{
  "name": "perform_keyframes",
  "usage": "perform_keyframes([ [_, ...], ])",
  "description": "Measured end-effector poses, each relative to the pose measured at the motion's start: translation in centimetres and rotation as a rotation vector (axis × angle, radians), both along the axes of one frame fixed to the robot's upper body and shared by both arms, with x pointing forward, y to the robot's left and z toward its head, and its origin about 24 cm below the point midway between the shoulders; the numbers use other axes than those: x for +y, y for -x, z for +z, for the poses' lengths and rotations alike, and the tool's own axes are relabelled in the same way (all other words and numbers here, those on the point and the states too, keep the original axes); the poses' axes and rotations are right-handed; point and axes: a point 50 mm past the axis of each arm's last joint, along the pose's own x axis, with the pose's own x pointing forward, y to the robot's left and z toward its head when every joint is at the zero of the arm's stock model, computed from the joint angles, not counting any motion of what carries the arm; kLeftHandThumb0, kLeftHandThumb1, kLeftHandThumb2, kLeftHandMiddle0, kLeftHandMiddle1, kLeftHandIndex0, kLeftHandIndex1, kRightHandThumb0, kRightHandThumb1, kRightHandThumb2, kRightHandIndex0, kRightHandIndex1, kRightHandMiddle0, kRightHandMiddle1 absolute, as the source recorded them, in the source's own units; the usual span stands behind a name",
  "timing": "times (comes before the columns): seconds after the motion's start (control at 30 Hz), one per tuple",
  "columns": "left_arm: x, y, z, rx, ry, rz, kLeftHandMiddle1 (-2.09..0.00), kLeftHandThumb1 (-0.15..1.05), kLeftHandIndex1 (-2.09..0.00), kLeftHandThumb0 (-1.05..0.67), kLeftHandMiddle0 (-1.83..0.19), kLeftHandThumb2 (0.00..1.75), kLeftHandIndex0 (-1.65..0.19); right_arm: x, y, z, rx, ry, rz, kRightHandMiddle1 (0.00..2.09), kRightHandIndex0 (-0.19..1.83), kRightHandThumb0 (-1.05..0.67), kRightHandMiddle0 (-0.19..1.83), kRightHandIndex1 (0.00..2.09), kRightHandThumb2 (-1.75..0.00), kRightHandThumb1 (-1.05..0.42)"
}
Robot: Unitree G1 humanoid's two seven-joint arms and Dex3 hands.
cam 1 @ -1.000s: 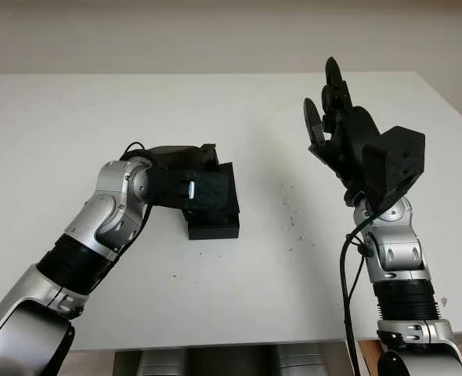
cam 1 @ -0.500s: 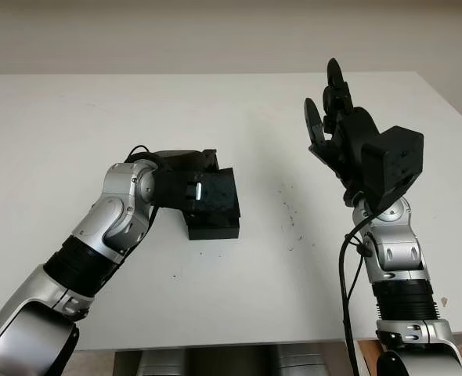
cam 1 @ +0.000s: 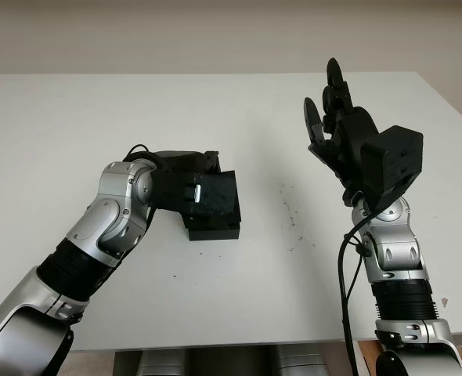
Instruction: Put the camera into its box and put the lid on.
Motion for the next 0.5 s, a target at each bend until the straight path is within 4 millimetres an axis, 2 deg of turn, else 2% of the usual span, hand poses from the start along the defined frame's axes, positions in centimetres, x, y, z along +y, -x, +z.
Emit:
perform_keyframes([
  [0.13,0.0,0.1,-0.1,-0.015,-0.007,-0.015,-2.09,1.05,-2.03,-0.26,-0.30,0.38,0.08,0.0,0.0,0.0,0.000,-0.002,0.001,0.05,-0.16,-0.71,-0.17,0.05,-0.60,-1.05],
  [0.2,0.0,0.1,-0.2,-0.021,-0.010,-0.016,-2.09,1.05,-1.95,-0.26,-0.18,0.38,0.16,0.0,0.0,0.0,0.000,-0.003,0.001,0.05,-0.17,-0.70,-0.18,0.05,-0.60,-1.05],
  [0.23,0.0,0.1,-0.2,-0.024,-0.013,-0.018,-2.09,1.05,-1.83,-0.27,-0.05,0.38,0.18,0.0,0.0,0.0,0.000,-0.004,0.002,0.05,-0.17,-0.69,-0.18,0.05,-0.60,-1.05],
  [0.3,0.0,0.1,-0.3,-0.027,-0.021,-0.018,-2.02,1.05,-1.60,-0.27,0.09,0.39,0.19,0.0,0.0,0.0,0.001,-0.005,0.002,0.05,-0.16,-0.70,-0.17,0.05,-0.60,-1.05],
  [0.37,-0.1,0.0,-0.6,-0.027,-0.029,-0.014,-2.08,1.05,-1.55,-0.27,0.12,0.40,0.17,0.0,0.0,0.0,0.002,-0.005,0.002,0.05,-0.16,-0.69,-0.17,0.05,-0.60,-1.05],
  [0.5,-0.2,-0.1,-1.3,-0.017,-0.041,-0.009,-2.09,1.05,-1.81,-0.25,-0.11,0.39,0.19,0.1,0.0,-0.1,0.010,-0.012,0.012,0.05,-0.18,-0.70,-0.19,0.05,-0.59,-1.05],
])
